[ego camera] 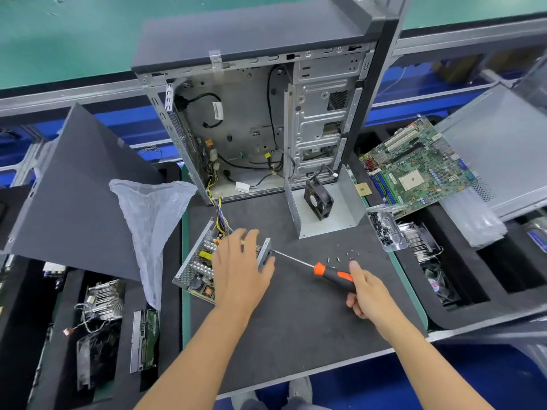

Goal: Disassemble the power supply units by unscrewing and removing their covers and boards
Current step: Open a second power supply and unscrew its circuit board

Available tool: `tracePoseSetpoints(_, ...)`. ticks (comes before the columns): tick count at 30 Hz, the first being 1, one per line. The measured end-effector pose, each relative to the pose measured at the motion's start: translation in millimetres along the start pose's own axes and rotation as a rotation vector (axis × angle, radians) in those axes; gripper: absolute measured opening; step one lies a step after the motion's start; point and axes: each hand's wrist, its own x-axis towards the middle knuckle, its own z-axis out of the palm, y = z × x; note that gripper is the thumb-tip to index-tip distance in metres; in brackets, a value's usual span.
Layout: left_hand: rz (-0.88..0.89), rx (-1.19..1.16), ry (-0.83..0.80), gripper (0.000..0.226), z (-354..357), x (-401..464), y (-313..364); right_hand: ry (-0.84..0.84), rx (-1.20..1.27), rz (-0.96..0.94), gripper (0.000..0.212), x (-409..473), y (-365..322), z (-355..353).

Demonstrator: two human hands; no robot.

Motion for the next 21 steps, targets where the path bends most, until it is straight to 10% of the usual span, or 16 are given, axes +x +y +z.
tracePoseSetpoints(5, -0.256, 0.092, -0.148, 0.088, 9, -6, -12, -0.011, 0.345, -0.034, 0.027, 4, 5, 0)
tracePoseSetpoints(10, -0.311, 0.098, -0.156, 0.081, 11, -6, -9, 0.007, 0.221, 0.037, 0.055, 7, 1, 3)
tracePoseSetpoints(17, -0.344, 0.094, -0.197, 0.079, 8, -4, -7, -0.012, 0.540, -0.010, 0.010, 6, 0, 4)
tracePoseSetpoints(21, -0.352, 0.110, -0.215, 0.079, 9, -2, -7, -0.051, 0.312, 0.099, 0.052, 5, -7, 3)
